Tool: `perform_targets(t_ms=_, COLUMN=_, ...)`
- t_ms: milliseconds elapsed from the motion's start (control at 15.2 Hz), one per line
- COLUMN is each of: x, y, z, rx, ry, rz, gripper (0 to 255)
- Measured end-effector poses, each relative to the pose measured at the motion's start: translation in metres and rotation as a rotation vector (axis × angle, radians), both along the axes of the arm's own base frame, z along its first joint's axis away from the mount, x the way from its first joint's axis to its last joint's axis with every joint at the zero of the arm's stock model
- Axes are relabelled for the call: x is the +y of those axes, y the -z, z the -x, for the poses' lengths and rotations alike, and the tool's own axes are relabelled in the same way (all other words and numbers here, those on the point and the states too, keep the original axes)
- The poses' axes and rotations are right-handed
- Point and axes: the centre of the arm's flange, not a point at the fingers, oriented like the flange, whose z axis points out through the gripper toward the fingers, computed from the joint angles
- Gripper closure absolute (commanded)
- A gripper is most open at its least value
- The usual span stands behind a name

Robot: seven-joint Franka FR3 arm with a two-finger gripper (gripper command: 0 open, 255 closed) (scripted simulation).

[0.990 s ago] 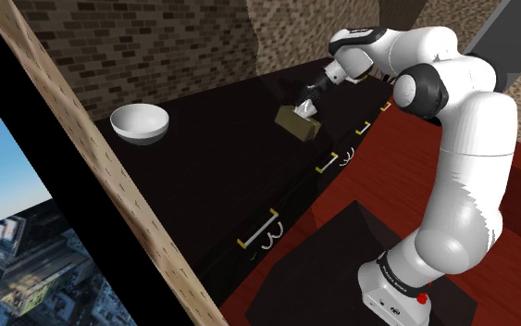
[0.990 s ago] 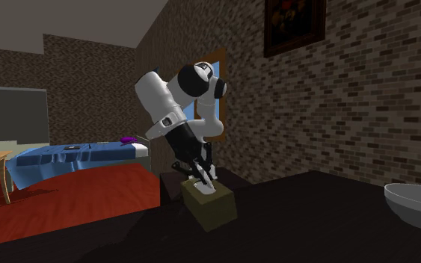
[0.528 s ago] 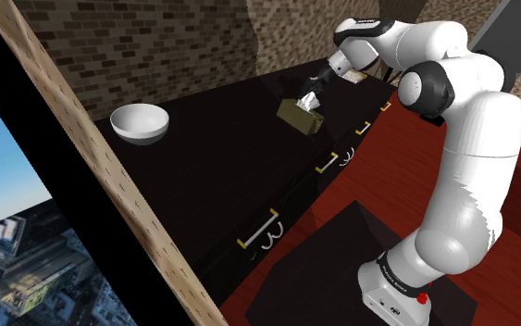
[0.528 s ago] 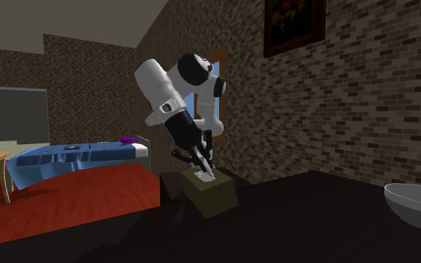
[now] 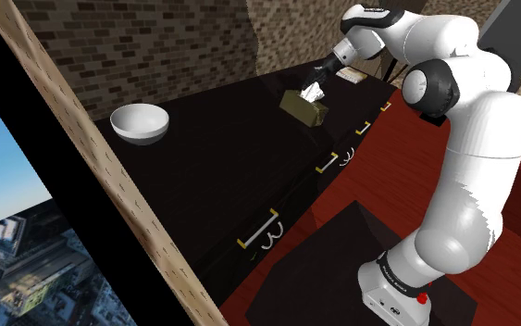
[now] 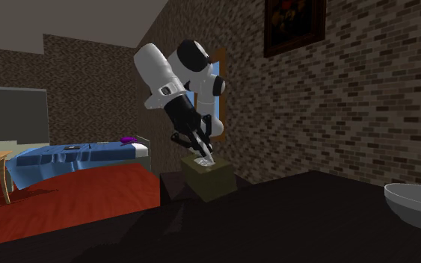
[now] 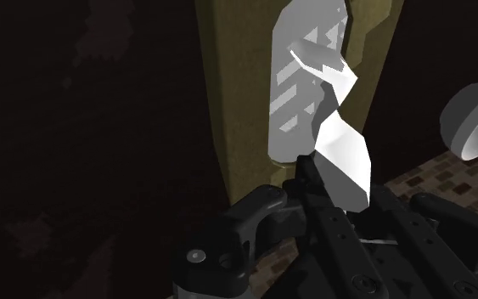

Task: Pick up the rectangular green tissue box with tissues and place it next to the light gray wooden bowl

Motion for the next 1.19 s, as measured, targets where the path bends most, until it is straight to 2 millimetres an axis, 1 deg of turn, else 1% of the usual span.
perform_targets(t_ms=594, x=0.002, y=-0.047, z=0.000, rx=0.000, ry=0.000, rz=0.000, gripper=255)
perform_targets(t_ms=1188, x=-0.001, y=-0.094, z=0.000, rx=0.000, ry=0.000, rz=0.000, gripper=255)
